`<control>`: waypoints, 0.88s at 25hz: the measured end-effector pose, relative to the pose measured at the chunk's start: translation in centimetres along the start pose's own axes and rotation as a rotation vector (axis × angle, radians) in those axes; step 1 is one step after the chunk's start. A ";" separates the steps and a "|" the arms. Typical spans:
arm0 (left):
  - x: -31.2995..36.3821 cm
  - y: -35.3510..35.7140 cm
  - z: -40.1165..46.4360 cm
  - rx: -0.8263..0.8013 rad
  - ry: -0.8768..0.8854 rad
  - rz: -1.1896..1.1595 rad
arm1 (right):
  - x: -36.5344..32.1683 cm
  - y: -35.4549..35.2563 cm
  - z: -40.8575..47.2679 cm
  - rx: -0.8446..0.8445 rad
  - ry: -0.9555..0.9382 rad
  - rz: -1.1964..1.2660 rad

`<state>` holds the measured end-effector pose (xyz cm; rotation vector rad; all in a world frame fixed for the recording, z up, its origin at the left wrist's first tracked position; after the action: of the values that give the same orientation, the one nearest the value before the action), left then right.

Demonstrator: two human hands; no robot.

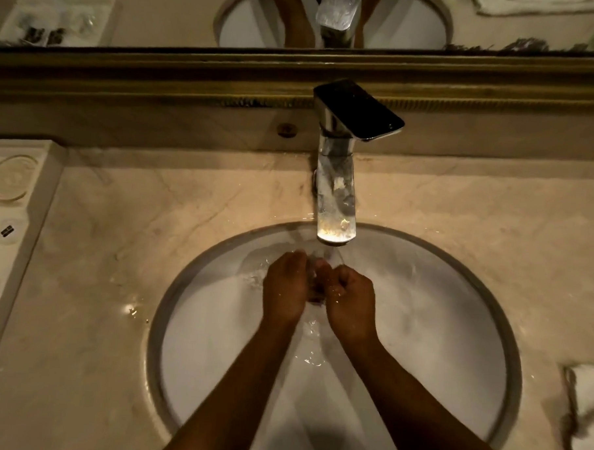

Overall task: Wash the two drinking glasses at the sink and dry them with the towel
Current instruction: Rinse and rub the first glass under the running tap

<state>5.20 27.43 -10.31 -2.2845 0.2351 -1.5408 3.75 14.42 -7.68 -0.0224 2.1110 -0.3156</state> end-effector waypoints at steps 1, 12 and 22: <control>0.1 0.6 -0.9 0.061 0.029 0.031 | 0.8 -0.1 0.1 0.057 0.076 0.018; 0.6 -1.6 -0.4 0.245 -0.002 -0.180 | 3.9 4.3 -0.9 -0.109 0.746 0.690; 0.8 0.0 0.1 0.141 -0.070 -0.581 | -0.4 1.7 -1.0 -0.190 0.148 0.334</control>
<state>5.62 27.12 -9.64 -2.4057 -0.5886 -1.6559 3.34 16.34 -7.25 0.2460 2.2393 0.0860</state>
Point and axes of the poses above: each hand's wrist, its own z-axis towards the middle knuckle, its own y-axis out of the palm, x = y × z, the point moved 7 cm from there along z, towards the middle knuckle, and after that the axes turned 8 degrees about y, right-handed, at the moved point
